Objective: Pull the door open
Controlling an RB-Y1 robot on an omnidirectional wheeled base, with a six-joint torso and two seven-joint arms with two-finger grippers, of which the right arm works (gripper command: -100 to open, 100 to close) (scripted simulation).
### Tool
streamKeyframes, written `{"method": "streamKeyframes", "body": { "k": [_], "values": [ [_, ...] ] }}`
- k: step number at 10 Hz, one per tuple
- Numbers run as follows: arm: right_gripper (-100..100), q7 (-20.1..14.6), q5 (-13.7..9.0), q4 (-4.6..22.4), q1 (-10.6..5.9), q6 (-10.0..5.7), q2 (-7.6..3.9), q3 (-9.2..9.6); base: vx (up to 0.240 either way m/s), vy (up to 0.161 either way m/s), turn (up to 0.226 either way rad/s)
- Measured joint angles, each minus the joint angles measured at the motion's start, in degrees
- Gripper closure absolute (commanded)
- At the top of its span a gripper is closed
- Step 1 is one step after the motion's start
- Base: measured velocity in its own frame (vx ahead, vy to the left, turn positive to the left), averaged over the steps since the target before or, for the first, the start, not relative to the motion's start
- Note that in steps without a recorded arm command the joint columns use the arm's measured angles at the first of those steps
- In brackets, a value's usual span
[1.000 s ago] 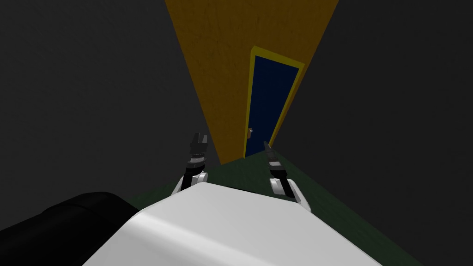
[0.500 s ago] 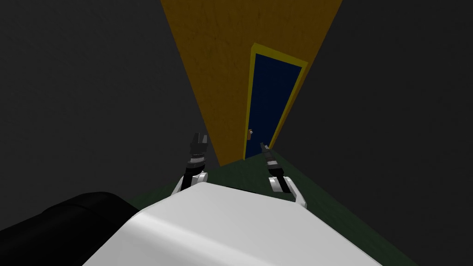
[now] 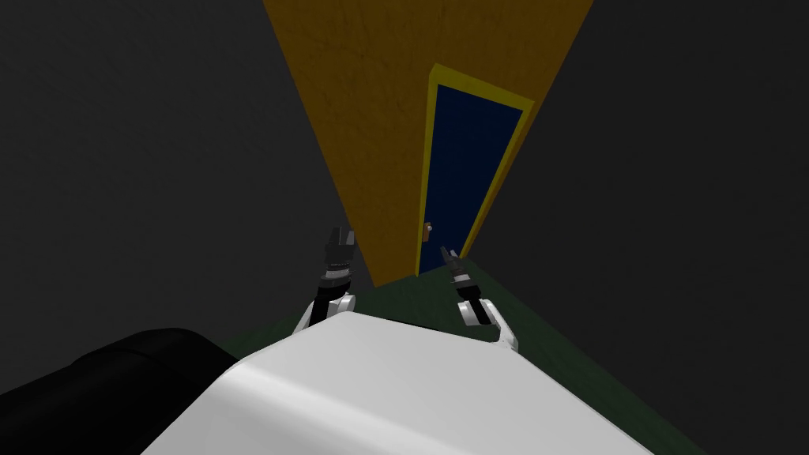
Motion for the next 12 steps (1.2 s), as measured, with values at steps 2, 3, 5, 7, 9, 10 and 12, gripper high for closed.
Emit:
{"method": "streamKeyframes", "body": {
  "k": [2,3,5,7,9,10,12],
  "values": [
    [-100,1.54,1.24,2.39,-1.41,0.06,-0.51,0.15,0.091,-0.031,0.026],
    [-100,2.33,1.85,3.96,-2.28,-0.11,-0.66,0.17,0.140,-0.057,0.032],
    [-100,4.73,3.72,6.91,-3.62,-0.23,-0.93,0.60,0.128,-0.041,0.031],
    [-100,6.43,4.97,9.61,-5.03,-0.43,-1.29,0.71,0.122,-0.056,0.023],
    [-100,8.23,6.58,12.22,-6.67,-0.10,-2.00,1.04,0.131,-0.021,0.029],
    [-100,8.96,7.15,13.31,-7.14,-0.19,-2.24,1.10,0.099,-0.034,0.014],
    [-100,10.45,8.23,15.57,-8.19,-0.48,-2.46,1.20,0.096,-0.034,0.026]
  ]
}}
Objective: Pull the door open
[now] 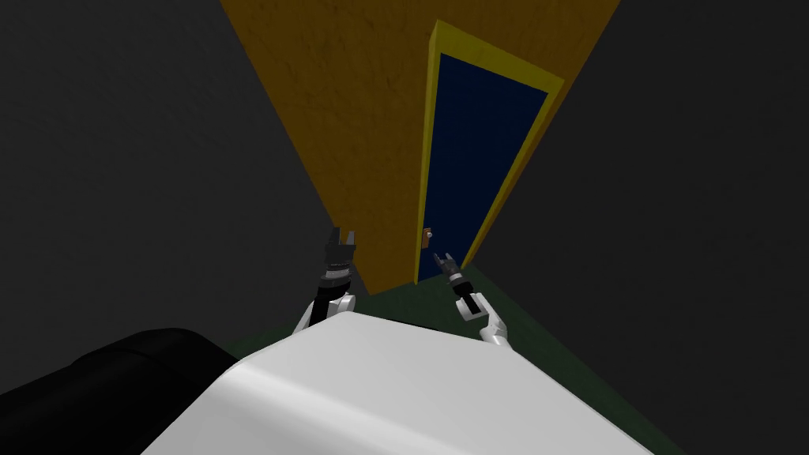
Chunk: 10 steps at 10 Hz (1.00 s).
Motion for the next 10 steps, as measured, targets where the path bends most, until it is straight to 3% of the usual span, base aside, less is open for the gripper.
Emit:
{"method": "streamKeyframes", "body": {
  "k": [10],
  "values": [
    [-100,7.01,5.71,10.20,-5.51,0.01,-1.68,1.00,0.131,-0.040,0.020]
  ]
}}
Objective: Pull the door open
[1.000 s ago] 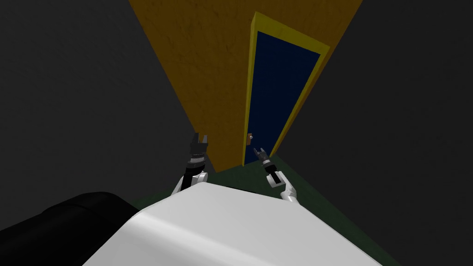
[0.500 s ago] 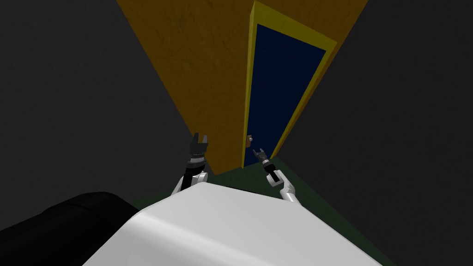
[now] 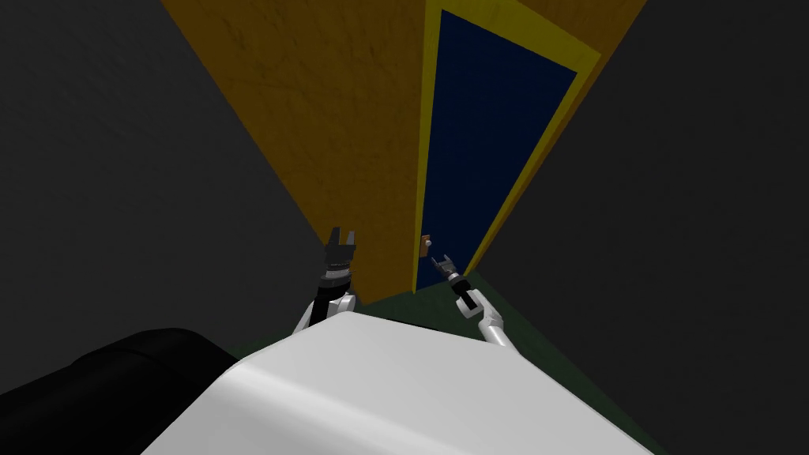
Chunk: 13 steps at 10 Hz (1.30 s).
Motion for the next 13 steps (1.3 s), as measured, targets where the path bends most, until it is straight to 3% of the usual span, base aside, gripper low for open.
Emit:
{"method": "streamKeyframes", "body": {
  "k": [3,13],
  "values": [
    [-100,0.93,0.35,0.66,-0.25,0.43,-0.12,-0.78,0.007,-0.027,0.119],
    [-100,7.90,-1.16,6.68,-2.81,2.60,3.19,-11.57,-0.017,-0.039,0.158]
  ]
}}
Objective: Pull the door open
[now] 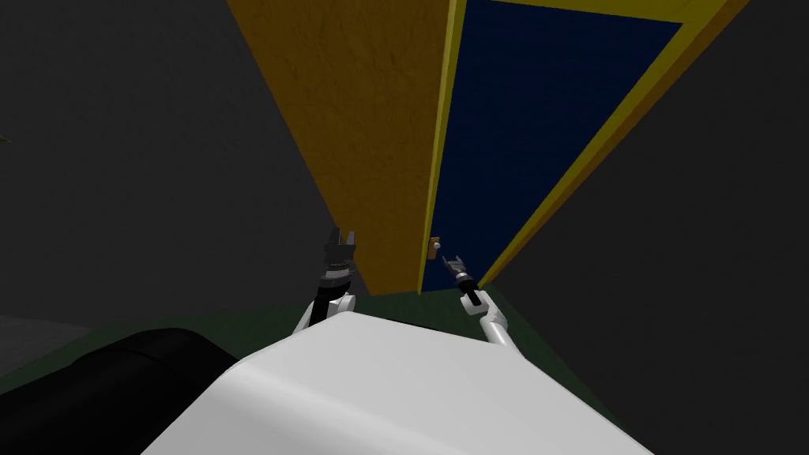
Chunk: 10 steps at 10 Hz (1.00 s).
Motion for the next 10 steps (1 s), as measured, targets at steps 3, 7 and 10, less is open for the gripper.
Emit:
{"method": "streamKeyframes", "body": {
  "k": [3,7,10],
  "values": [
    [-100,2.29,-0.44,1.39,-0.72,0.78,1.46,-3.34,0.014,-0.038,0.182],
    [-100,5.56,-1.08,3.41,-3.04,1.80,3.90,-7.70,0.090,-0.047,0.275],
    [100,7.19,-1.32,4.57,-4.99,1.49,5.46,-9.05,0.091,0.005,0.061]
  ]
}}
